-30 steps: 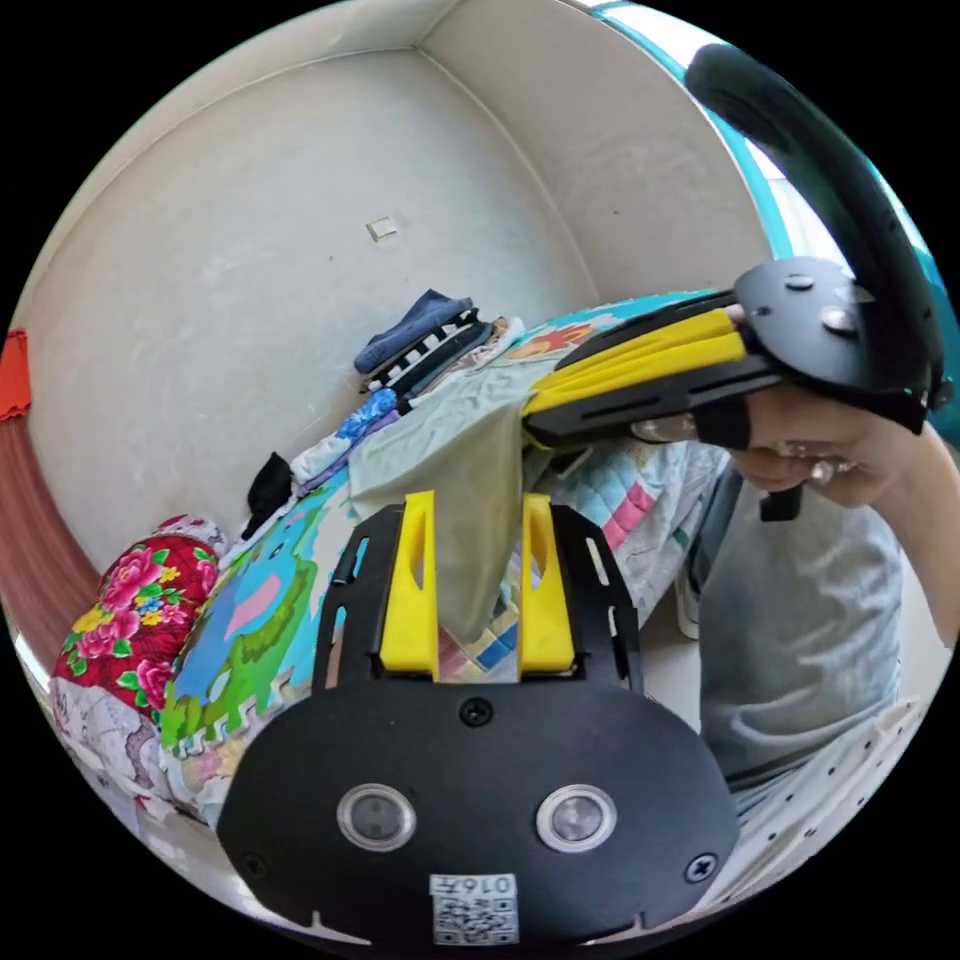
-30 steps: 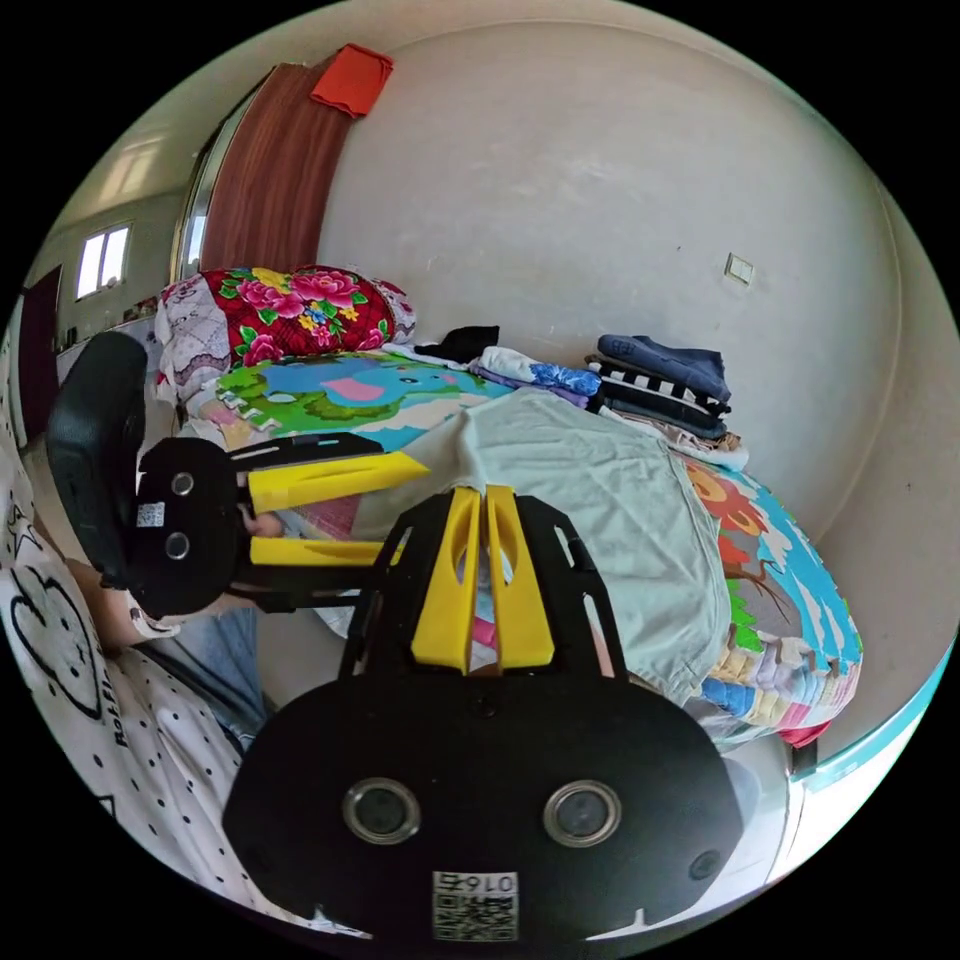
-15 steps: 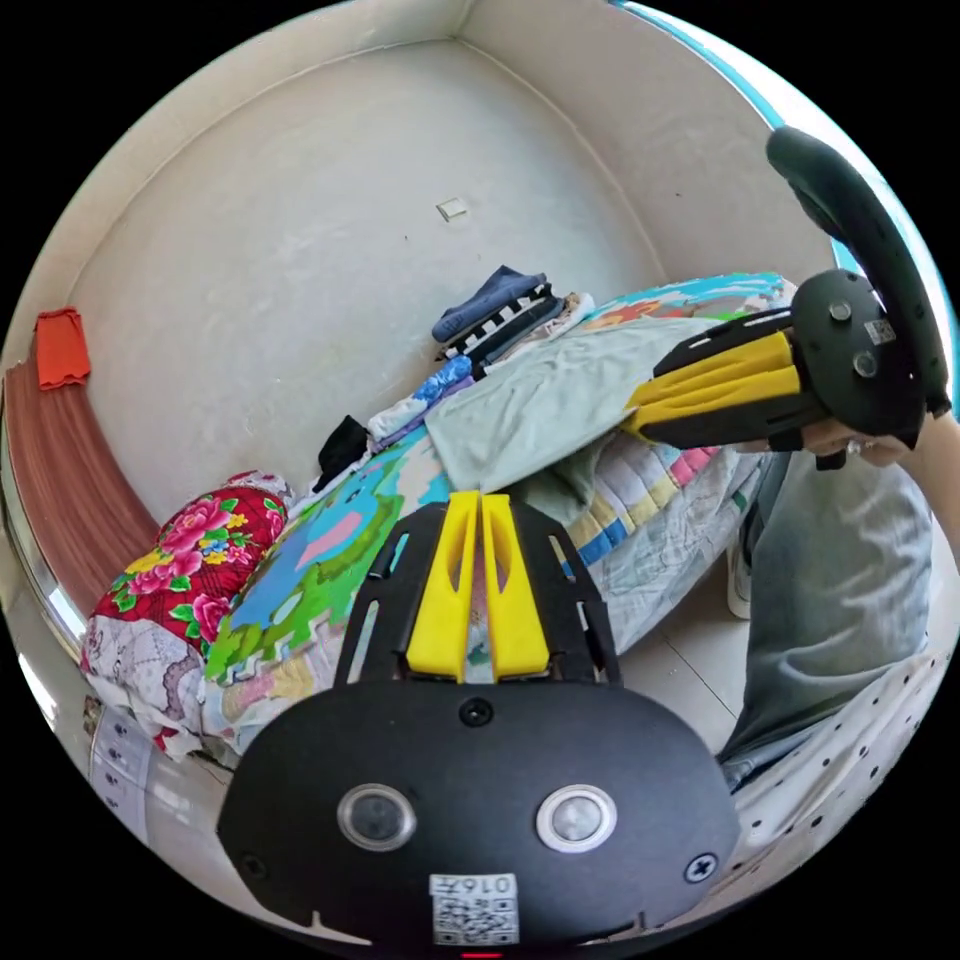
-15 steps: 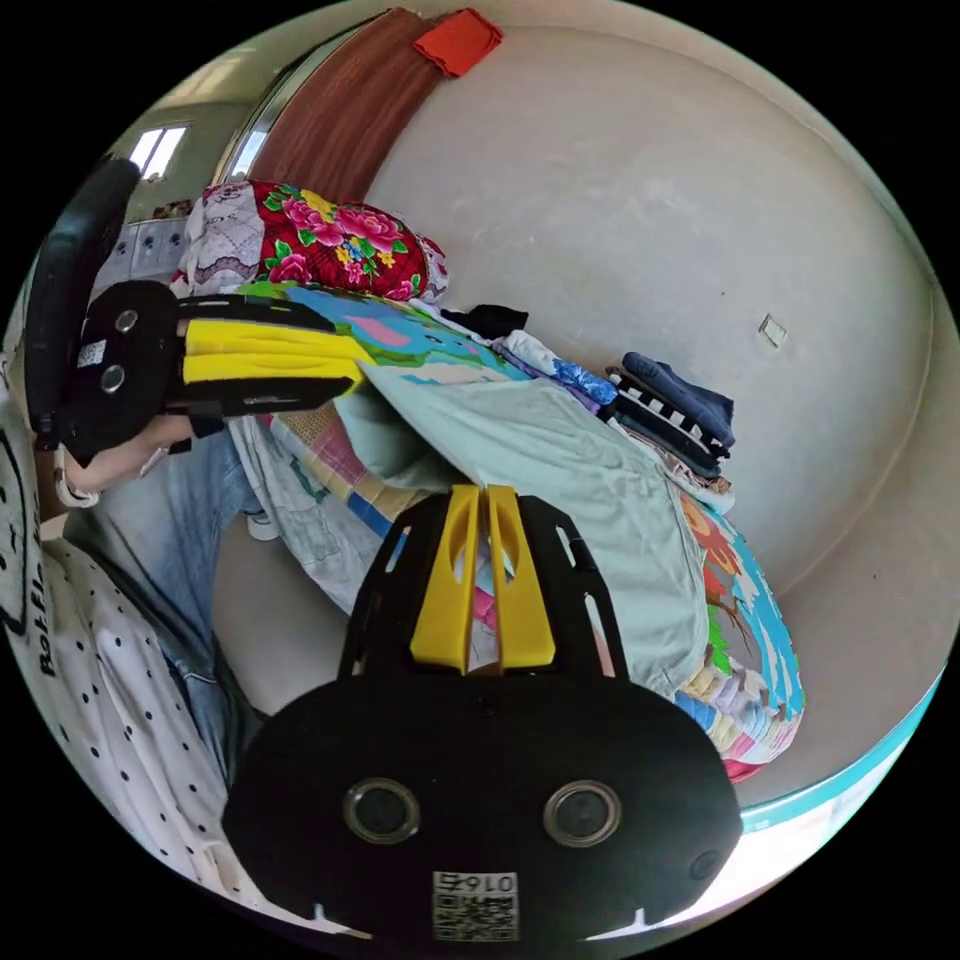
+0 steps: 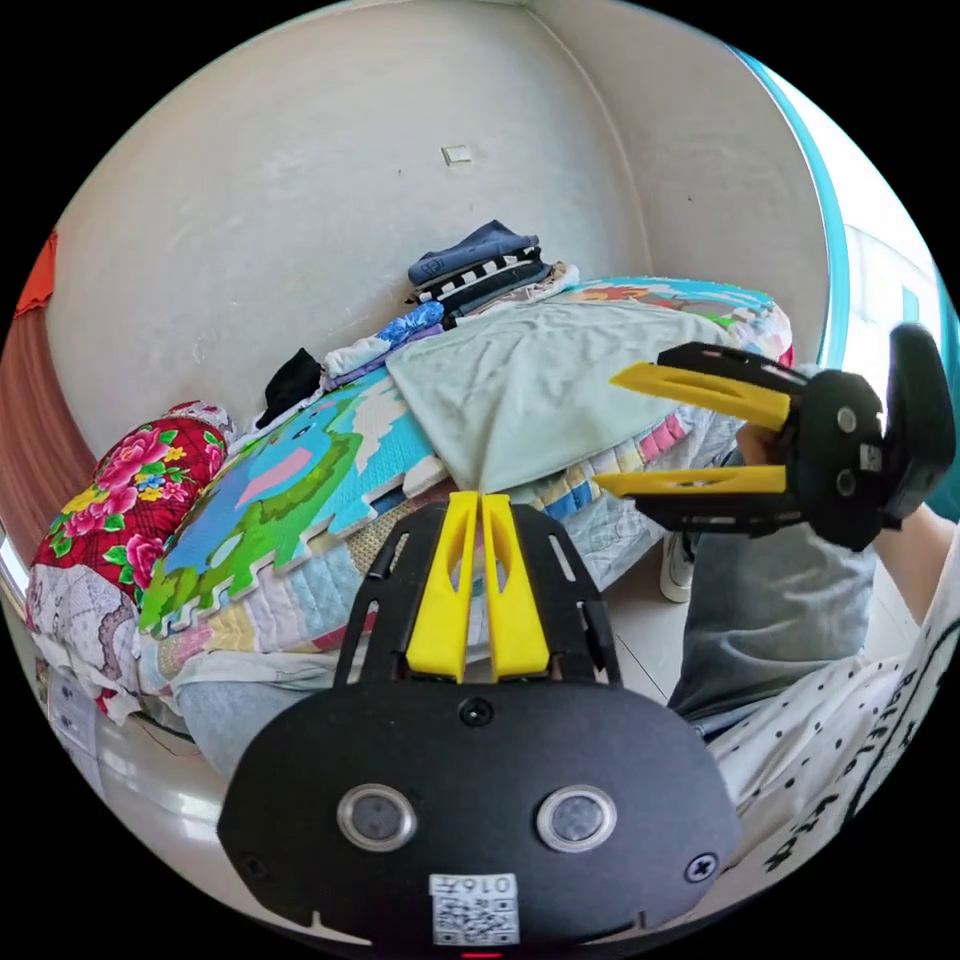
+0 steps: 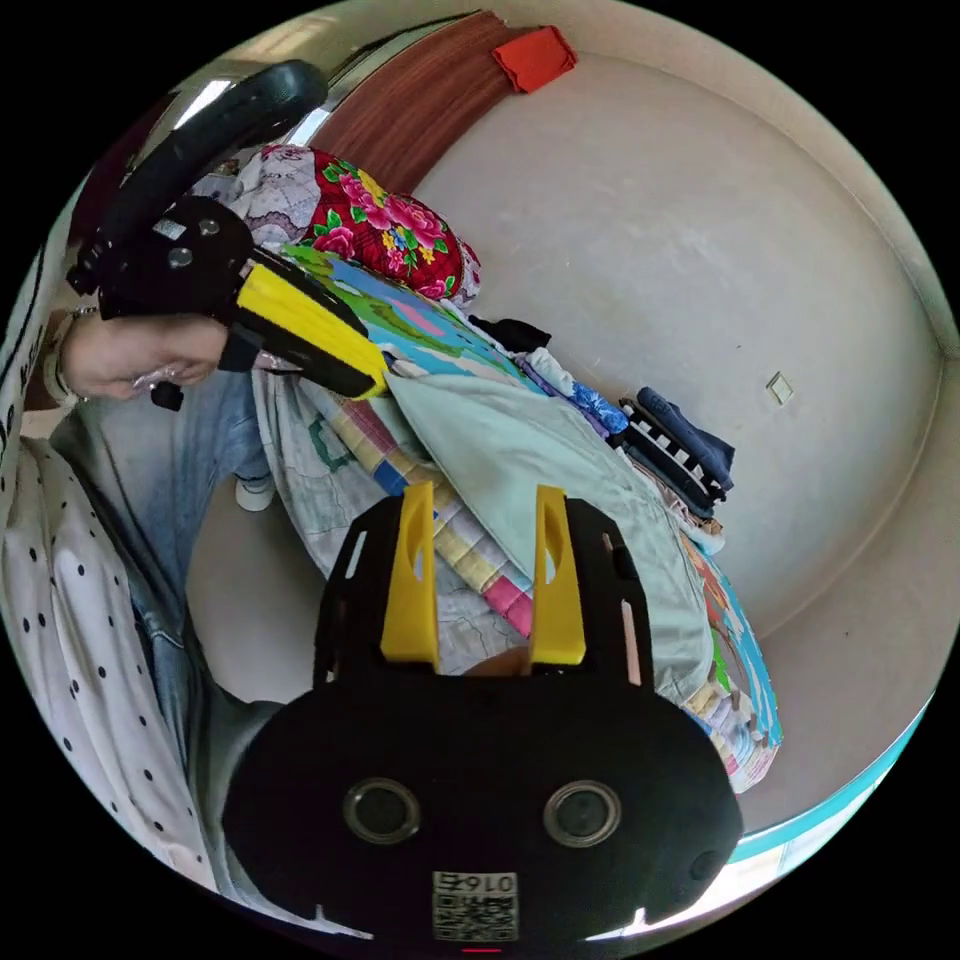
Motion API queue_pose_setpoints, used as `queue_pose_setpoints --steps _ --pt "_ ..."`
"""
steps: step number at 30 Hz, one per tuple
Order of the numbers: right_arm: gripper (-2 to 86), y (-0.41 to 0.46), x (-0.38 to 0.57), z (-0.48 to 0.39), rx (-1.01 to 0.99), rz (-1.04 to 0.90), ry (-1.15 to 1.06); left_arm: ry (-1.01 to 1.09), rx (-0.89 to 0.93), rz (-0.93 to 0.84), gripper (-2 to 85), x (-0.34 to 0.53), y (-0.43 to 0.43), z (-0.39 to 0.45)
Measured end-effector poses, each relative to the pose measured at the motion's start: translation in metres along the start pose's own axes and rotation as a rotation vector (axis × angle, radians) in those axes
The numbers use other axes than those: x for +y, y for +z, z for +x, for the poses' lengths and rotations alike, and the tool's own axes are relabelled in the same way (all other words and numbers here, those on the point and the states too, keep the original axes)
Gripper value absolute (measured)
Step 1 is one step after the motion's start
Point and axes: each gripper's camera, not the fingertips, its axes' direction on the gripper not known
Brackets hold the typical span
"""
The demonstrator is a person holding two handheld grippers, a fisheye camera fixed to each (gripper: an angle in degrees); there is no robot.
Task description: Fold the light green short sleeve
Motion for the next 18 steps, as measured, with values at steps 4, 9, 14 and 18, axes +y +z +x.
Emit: queue_pose_setpoints --steps 4,9,14,18 --pt "16.8 0.013 -0.018 -0.048 0.124 -0.001 -0.154 -0.059 0.059 -0.007 -1.0 -0.004 -0.002 -0.016" --pt "17.1 0.013 -0.037 -0.084 0.266 0.082 -0.194 -0.131 0.152 -0.017 -0.9 -0.010 -0.010 -0.039" --pt "8.2 0.017 -0.037 -0.104 0.383 0.109 -0.217 -0.155 0.250 -0.013 -0.7 -0.012 -0.016 -0.049" --pt "0.9 0.020 -0.031 -0.104 0.307 0.083 -0.256 -0.040 0.217 0.043 2.8 -0.005 -0.025 -0.036"
